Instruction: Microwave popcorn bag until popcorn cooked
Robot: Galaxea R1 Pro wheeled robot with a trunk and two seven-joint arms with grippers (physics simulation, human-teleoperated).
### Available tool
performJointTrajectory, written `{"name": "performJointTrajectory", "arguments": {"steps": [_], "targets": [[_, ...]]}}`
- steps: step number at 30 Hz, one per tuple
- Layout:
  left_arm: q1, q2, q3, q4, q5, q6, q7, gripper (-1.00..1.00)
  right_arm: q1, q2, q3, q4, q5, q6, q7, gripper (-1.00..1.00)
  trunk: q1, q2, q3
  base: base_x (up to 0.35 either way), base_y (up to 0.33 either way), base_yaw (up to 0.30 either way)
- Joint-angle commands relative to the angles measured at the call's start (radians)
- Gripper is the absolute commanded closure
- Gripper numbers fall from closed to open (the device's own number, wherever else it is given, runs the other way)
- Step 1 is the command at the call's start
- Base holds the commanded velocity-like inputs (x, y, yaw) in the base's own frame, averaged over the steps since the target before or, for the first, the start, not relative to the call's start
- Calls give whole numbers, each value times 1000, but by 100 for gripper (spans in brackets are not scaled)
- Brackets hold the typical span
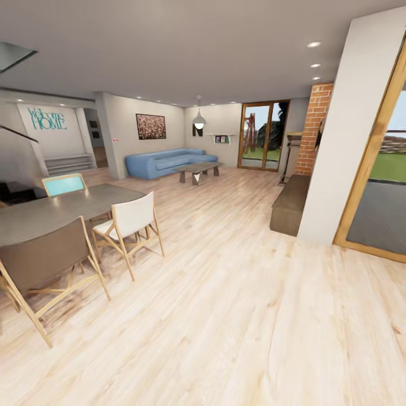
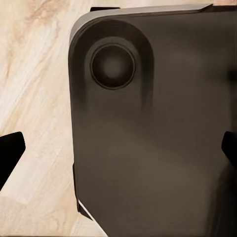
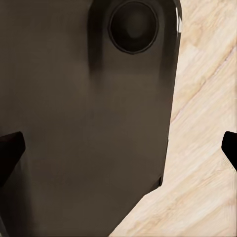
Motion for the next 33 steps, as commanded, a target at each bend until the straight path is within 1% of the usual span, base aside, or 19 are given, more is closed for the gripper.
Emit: {"name": "performJointTrajectory", "arguments": {"steps": [1, 4, 9, 18, 33], "targets": [[0, 0, 0, -1, 0, -2, 0, -100, 0, 0, 1, 0, 1, 0, -1, -100, 0, 0, -1, 0, 0, 270], [0, 2, -5, -2, -3, -3, 0, -100, 0, 1, 2, 0, 1, -5, -3, -100, 0, 0, -1, 0, 0, 275], [0, 13, -11, -3, -6, -3, 1, -100, 0, 2, 0, 0, 0, -8, -3, -100, 0, 0, -1, 0, 0, 277], [0, 14, -10, -4, -6, -3, 1, -100, 0, 2, -2, 0, -1, -30, -3, -100, 0, 0, -1, 0, 0, 282], [0, 13, -11, -4, -6, -3, 1, -100, 0, 3, -3, 0, -1, -34, -4, -100, 0, 0, -1, 0, 0, 285]]}}
